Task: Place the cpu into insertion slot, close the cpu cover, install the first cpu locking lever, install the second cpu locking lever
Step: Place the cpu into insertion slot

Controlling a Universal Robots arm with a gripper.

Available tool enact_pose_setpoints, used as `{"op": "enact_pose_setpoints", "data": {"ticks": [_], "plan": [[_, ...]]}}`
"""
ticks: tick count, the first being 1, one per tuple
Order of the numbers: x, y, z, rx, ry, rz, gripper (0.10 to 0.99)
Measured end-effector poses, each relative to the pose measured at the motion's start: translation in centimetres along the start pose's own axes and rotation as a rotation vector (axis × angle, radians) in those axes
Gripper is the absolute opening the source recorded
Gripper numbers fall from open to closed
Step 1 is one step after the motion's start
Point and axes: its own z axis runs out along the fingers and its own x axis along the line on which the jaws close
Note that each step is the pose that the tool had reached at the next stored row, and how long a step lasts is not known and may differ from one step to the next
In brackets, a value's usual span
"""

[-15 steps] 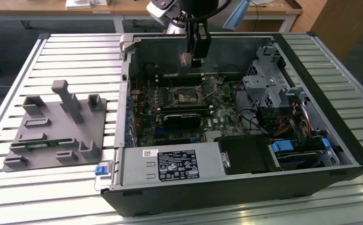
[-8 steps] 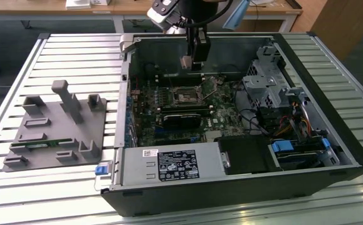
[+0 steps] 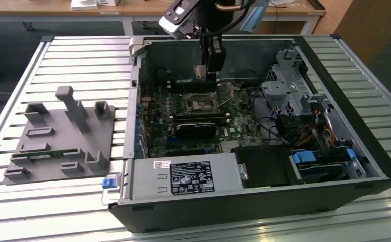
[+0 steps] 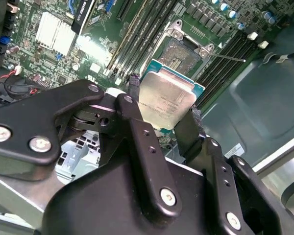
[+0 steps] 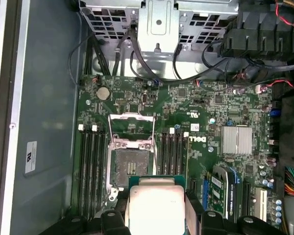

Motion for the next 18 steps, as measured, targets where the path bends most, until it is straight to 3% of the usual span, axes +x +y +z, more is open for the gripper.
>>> {"op": "enact_pose_setpoints", "data": {"ticks": [18], "plan": [[-0.03,-0.12,2.22,0.0,-0.0019,0.0,0.533]]}}
